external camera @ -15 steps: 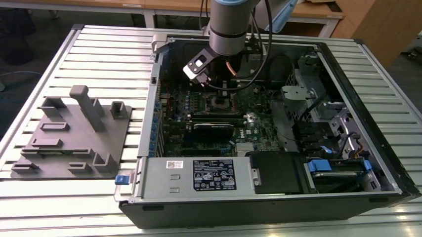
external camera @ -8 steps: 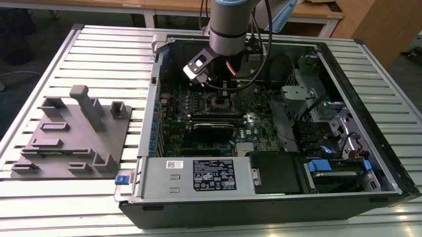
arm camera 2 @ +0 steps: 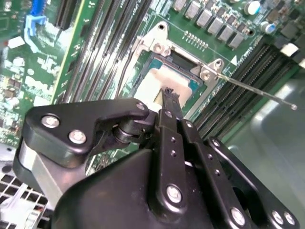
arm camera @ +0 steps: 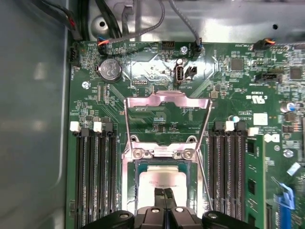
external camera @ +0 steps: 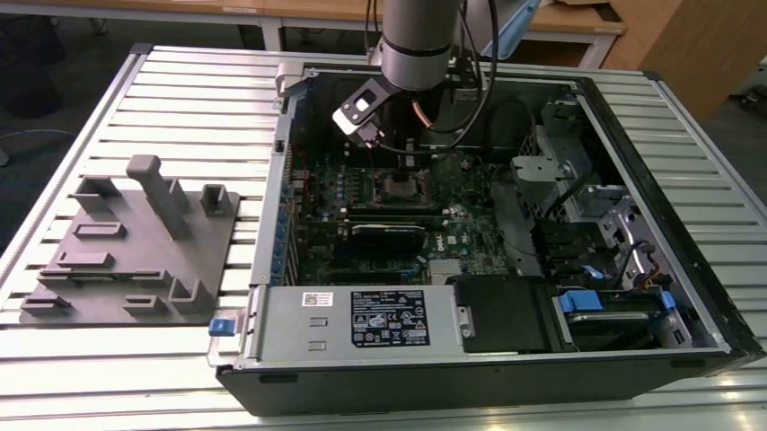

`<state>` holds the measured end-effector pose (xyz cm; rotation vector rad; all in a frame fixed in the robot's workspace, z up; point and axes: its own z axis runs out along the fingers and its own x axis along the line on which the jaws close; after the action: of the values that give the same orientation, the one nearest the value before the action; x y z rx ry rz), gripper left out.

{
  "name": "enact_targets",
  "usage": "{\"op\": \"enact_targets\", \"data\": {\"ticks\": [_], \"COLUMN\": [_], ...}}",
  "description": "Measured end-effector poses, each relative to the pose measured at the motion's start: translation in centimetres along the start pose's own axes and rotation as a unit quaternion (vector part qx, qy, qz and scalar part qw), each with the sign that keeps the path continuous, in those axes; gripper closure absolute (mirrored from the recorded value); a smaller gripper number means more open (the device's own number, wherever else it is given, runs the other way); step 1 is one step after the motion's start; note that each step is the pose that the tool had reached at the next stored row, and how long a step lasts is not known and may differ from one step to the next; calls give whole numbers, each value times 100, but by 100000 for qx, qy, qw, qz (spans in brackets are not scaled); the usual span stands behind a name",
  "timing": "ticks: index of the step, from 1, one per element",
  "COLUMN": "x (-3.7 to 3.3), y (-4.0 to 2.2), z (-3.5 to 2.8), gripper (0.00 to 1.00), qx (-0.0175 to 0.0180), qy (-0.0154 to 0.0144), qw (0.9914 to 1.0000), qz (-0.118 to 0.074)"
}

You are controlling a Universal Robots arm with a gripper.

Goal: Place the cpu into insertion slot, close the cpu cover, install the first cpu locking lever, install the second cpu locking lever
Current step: 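Place the cpu into insertion slot, then close the cpu cover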

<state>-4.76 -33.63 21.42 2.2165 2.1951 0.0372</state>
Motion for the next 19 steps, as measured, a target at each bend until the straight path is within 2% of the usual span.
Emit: {"op": "enact_targets", "data": {"ticks": [3,10,17,19], "x": [0,0,0,0], "y": [2,2,3,5], "z": [-53,-55,-83,-146], "gripper": [90,90,90,90], "qx": [2,1,4,2], "qy": [-3,-1,-5,-2], "qw": [100000,100000,100000,100000], "qz": [-2,-1,-1,0]}}
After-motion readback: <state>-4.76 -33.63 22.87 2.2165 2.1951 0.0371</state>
